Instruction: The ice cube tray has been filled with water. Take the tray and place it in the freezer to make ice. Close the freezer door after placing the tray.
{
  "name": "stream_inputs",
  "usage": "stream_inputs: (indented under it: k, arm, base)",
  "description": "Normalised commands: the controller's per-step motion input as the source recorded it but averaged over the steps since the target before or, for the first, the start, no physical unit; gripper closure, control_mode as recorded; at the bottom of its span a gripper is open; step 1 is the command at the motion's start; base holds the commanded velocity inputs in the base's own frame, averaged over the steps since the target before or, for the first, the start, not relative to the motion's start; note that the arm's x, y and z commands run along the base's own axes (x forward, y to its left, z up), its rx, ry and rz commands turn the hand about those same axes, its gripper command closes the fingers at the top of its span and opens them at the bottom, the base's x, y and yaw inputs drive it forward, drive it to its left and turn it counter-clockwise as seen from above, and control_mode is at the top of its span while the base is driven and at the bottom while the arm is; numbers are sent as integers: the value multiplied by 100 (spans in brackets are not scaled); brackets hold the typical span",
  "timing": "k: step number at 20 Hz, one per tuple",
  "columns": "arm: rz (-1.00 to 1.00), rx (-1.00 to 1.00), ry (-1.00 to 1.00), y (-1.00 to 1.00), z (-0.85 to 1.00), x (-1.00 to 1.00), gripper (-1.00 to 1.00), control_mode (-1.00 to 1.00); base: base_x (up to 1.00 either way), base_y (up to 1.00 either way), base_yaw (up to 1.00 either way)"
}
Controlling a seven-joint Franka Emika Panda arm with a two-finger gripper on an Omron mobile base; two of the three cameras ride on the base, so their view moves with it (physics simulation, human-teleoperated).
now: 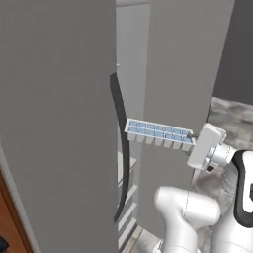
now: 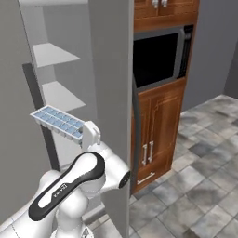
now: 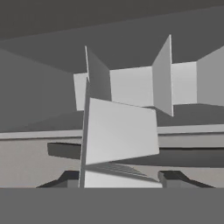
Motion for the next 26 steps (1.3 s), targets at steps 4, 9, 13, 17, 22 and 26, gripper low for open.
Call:
stream_inputs:
  k: [4, 9, 13, 17, 22, 26]
  arm:
    - [0, 0, 0, 0, 0, 0, 100, 100]
    - [0, 0, 0, 0, 0, 0, 100, 100]
    - [0, 0, 0, 0, 0, 0, 100, 100]
    - [0, 0, 0, 0, 0, 0, 100, 100]
    - [0, 0, 0, 0, 0, 0, 100, 100]
    - [0, 0, 0, 0, 0, 0, 100, 100]
  base:
    - [41, 0, 30]
    - [37, -12, 31]
    - [33, -24, 33]
    - [20, -32, 32]
    - [1, -46, 26]
    - [-14, -57, 18]
